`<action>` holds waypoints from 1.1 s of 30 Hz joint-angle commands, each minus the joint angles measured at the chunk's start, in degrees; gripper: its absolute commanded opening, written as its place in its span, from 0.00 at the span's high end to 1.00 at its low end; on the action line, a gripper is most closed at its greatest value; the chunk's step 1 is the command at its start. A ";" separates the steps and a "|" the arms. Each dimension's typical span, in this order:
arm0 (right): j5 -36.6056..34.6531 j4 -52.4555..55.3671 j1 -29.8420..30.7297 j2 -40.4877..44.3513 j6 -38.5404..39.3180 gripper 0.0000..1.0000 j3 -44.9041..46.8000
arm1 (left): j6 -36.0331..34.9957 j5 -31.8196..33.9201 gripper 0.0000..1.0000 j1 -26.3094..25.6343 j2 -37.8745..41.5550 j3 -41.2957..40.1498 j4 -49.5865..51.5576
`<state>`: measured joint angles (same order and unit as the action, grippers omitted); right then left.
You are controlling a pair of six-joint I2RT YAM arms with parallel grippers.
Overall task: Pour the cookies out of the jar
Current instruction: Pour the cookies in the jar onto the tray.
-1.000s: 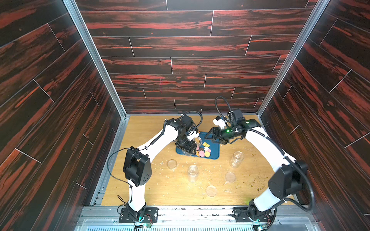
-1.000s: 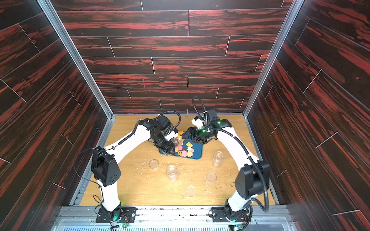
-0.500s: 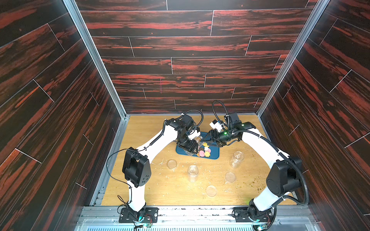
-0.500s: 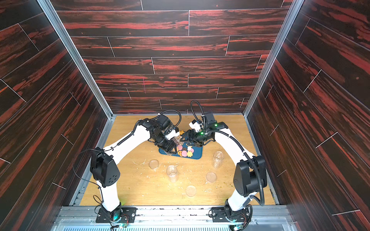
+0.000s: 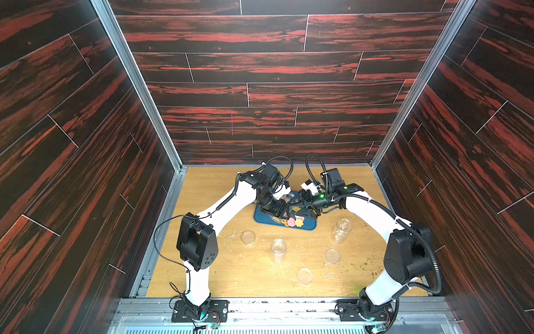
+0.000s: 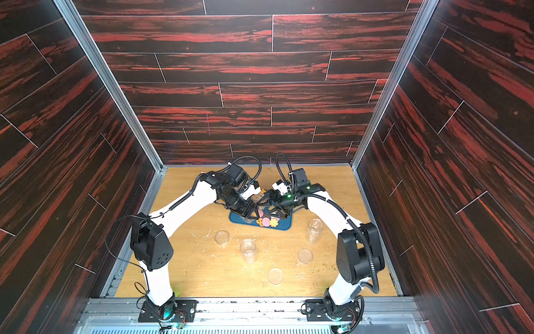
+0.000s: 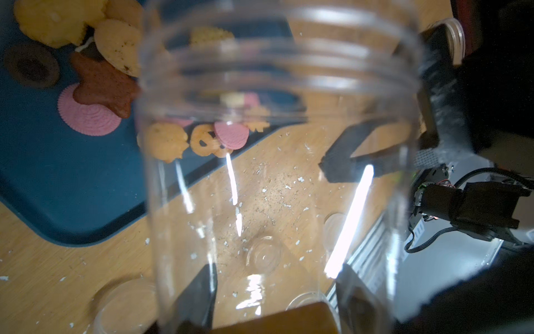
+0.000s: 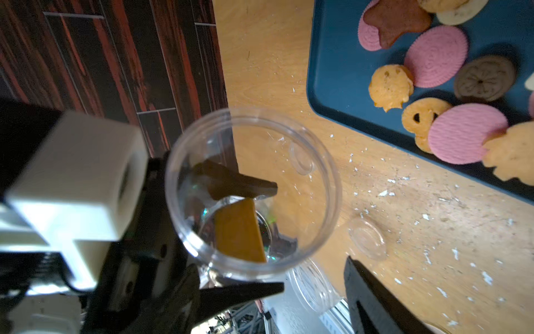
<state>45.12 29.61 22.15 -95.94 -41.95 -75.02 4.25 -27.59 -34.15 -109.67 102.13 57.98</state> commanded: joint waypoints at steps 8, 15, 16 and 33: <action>2.14 -15.59 0.58 -3.68 -15.06 0.19 1.68 | 1.15 -3.16 0.39 -0.65 2.54 -0.75 -1.79; 0.33 -19.47 0.79 -2.89 -19.00 0.22 4.62 | 3.47 -4.72 0.38 -0.65 2.35 -0.70 -4.15; 0.23 -19.97 0.79 -2.88 -19.29 0.22 4.92 | 3.72 -4.99 0.38 -0.65 2.34 -0.70 -4.48; 1.05 -20.11 0.79 -3.18 -19.31 0.32 5.40 | 6.30 -3.96 0.28 -0.65 1.44 -0.61 -5.99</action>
<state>45.95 8.95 22.59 -98.10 -60.88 -70.00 10.15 -30.83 -34.52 -109.67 100.92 53.08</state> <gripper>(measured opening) 0.690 0.706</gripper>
